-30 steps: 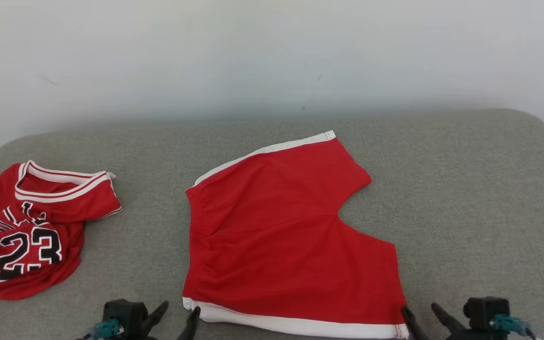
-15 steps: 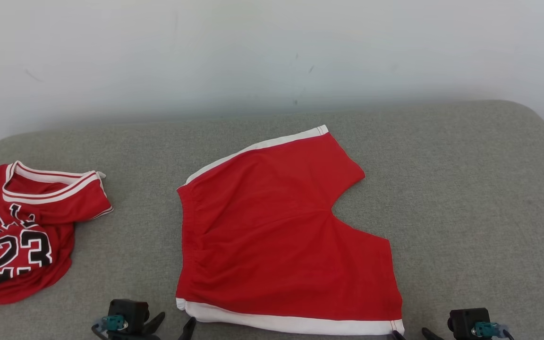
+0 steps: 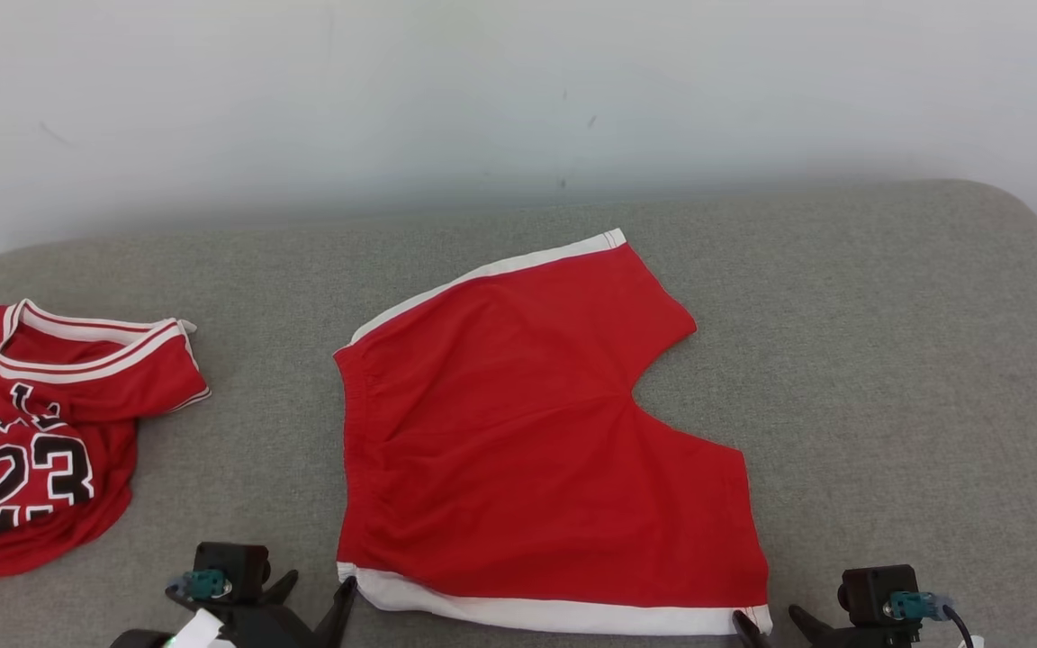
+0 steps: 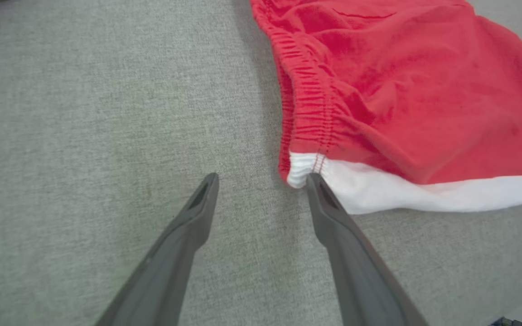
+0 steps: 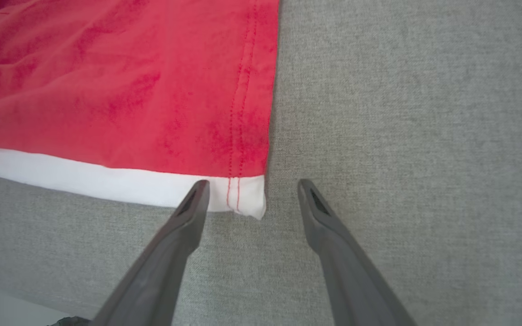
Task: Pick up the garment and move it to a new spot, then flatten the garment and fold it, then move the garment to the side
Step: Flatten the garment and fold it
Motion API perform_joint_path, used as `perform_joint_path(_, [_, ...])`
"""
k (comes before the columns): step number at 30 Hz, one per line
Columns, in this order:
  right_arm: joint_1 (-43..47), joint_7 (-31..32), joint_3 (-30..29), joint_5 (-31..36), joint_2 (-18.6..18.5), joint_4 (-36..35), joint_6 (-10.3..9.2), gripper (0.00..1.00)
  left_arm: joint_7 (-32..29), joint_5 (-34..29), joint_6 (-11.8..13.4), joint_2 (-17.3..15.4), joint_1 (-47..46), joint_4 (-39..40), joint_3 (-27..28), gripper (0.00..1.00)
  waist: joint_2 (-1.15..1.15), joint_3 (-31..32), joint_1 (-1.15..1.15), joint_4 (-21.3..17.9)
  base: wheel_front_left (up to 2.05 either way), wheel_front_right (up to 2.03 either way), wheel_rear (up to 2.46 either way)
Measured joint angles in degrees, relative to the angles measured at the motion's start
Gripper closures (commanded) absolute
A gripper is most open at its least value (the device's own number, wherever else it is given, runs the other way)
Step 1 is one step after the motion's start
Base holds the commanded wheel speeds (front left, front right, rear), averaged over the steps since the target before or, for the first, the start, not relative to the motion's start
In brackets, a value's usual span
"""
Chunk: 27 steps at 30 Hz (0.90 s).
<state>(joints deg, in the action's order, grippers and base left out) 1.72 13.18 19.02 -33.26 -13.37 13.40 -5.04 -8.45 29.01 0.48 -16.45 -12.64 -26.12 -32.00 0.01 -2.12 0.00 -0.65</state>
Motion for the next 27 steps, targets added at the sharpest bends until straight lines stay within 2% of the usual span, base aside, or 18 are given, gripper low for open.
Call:
perform_joint_path(3, [-0.1,0.5,0.2,0.0,0.3,0.8,0.00,0.00,0.0,0.0,-0.6,0.4,-1.0,-1.2,-0.5,0.00,0.00,-0.3,0.00,0.1,0.00,0.00,0.00])
perform_joint_path(8, [-0.5,0.6,0.6,-0.1,0.7,1.3,0.00,0.00,0.5,0.0,-1.3,1.3,-1.8,-2.8,-1.0,0.15,0.00,-0.7,0.00,0.2,0.00,0.00,0.00])
perform_joint_path(11, [-1.3,0.9,0.6,-0.1,0.8,1.4,0.00,0.06,1.0,0.0,-2.0,1.9,-2.2,-3.0,-1.4,0.26,0.00,-1.0,0.00,0.3,0.00,0.00,0.00])
perform_joint_path(13, [-1.3,0.9,0.6,-0.3,0.8,1.5,0.00,0.13,1.5,0.0,-2.5,2.1,-2.4,-3.2,-1.8,0.42,0.00,-1.2,0.00,0.3,0.00,0.00,0.00])
perform_joint_path(14, [-1.3,0.9,0.6,-0.4,0.8,1.5,0.00,0.21,1.5,-0.1,-2.6,2.2,-2.5,-3.3,-2.0,0.51,0.00,-1.2,0.00,0.3,0.00,0.00,0.00])
perform_joint_path(16, [-1.3,0.9,0.6,-0.5,0.8,1.6,0.01,0.29,2.0,-0.1,-3.1,2.4,-3.1,-3.6,-2.0,0.60,0.00,-1.4,0.00,0.4,0.00,0.00,0.00])
perform_joint_path(17, [-1.3,1.0,0.6,-0.5,0.8,1.6,0.01,0.44,2.0,-0.1,-3.2,2.4,-3.3,-3.8,-2.1,0.66,0.00,-1.4,0.00,0.4,0.00,0.00,0.00])
perform_joint_path(18, [-1.3,1.0,0.5,-0.5,0.8,1.7,0.01,0.51,2.4,-0.1,-3.6,2.4,-3.3,-4.0,-2.2,0.71,0.00,-1.5,0.00,0.4,0.00,0.00,0.00])
perform_joint_path(19, [-1.3,1.0,0.6,-0.5,0.8,1.7,0.01,0.61,2.5,-0.1,-3.6,2.5,-3.3,-4.2,-2.2,0.95,0.00,-1.5,0.00,0.4,0.00,0.00,0.00])
perform_joint_path(20, [-1.3,1.0,0.5,-0.5,0.8,1.8,0.01,0.67,2.6,-0.2,-3.6,2.5,-3.3,-4.4,-2.3,1.00,0.00,-1.6,0.00,0.4,0.00,0.00,0.00])
perform_joint_path(21, [-1.4,1.0,0.6,-0.5,0.8,1.9,0.02,0.74,2.9,-0.2,-3.6,2.6,-3.3,-4.5,-2.4,1.00,0.00,-1.6,0.00,0.4,0.00,0.00,0.00])
perform_joint_path(22, [-1.4,1.0,0.6,-0.5,0.8,1.9,0.02,0.76,3.1,-0.2,-3.6,2.6,-3.4,-4.7,-2.4,1.00,0.00,-1.7,0.00,0.5,0.00,0.00,0.00])
perform_joint_path(23, [-1.4,1.0,0.6,-0.5,0.9,2.0,0.03,0.83,3.3,-0.3,-3.9,2.7,-3.5,-4.9,-2.4,1.00,0.00,-1.7,0.00,0.5,0.00,0.00,0.00])
perform_joint_path(25, [-1.6,1.0,0.6,-0.5,0.9,2.2,0.08,0.90,3.5,-0.3,-4.0,2.7,-3.9,-5.2,-2.3,1.00,-0.01,-1.8,0.00,0.5,0.00,0.00,0.00])
perform_joint_path(26, [-1.8,1.0,0.6,-0.5,0.9,2.4,0.08,1.00,3.8,-0.3,-4.1,2.7,-4.2,-5.4,-2.3,1.00,-0.01,-1.8,0.00,0.5,0.00,0.00,0.00])
perform_joint_path(27, [-2.0,1.0,0.6,-0.5,0.9,2.5,0.09,1.00,4.0,-0.2,-4.1,2.7,-4.3,-5.6,-2.3,1.00,-0.01,-1.8,0.00,0.5,0.00,0.00,0.00])
